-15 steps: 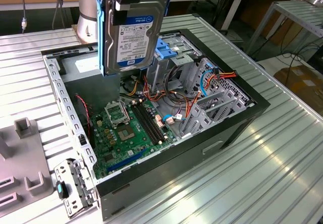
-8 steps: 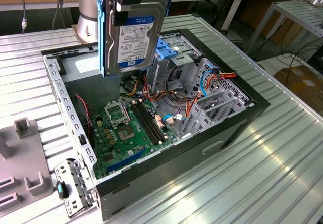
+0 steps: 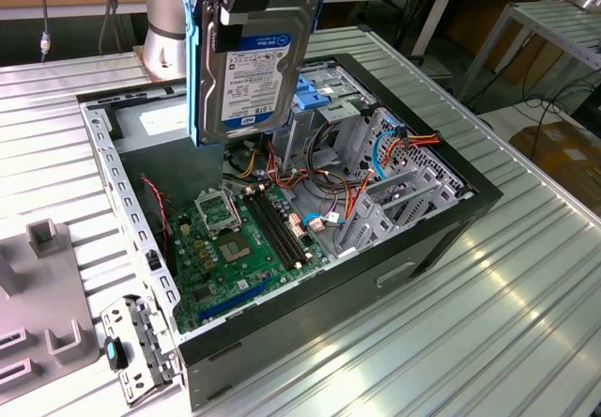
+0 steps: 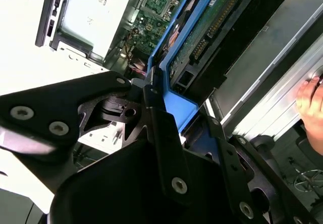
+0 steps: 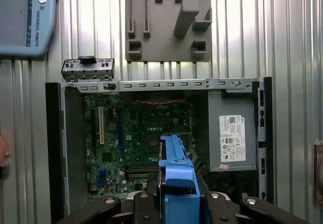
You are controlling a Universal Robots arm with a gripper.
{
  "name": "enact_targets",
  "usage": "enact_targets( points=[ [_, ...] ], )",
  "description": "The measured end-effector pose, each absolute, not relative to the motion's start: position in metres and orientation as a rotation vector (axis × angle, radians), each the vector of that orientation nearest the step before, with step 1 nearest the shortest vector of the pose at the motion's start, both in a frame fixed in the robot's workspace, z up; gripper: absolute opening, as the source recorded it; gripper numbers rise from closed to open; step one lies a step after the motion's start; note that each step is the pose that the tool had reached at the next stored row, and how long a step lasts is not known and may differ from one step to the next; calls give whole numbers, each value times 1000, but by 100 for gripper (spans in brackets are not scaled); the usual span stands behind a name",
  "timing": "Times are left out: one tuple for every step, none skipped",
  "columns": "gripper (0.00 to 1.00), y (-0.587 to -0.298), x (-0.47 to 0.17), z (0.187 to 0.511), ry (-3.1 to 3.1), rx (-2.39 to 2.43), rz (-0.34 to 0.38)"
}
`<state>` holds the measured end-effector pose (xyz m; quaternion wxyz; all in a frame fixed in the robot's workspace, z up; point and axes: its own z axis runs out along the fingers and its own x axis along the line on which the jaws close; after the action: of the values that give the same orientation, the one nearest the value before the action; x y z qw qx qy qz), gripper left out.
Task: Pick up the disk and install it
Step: 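Insert the disk into the insertion slot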
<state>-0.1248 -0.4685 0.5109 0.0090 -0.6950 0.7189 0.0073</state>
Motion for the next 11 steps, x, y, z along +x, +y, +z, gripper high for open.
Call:
enact_targets(
  points=[
    [37,-469,-125,511,2246,-2171,23],
    [37,-471,-125,511,2246,-2171,22],
    [37,-472,-125,511,2246,-2171,22],
    [37,-473,-125,511,2246,-2171,22],
    [37,-474,-124,511,2246,-2171,22],
    [37,-475,-124,511,2246,-2171,22],
    [37,-476,-124,511,2246,-2171,22],
    [37,-478,-124,511,2246,-2171,22],
    [37,-480,-124,511,2246,-2171,22],
    [37,-481,-124,511,2246,-2171,22],
    [37,-482,-124,511,2246,-2171,22]
  ],
)
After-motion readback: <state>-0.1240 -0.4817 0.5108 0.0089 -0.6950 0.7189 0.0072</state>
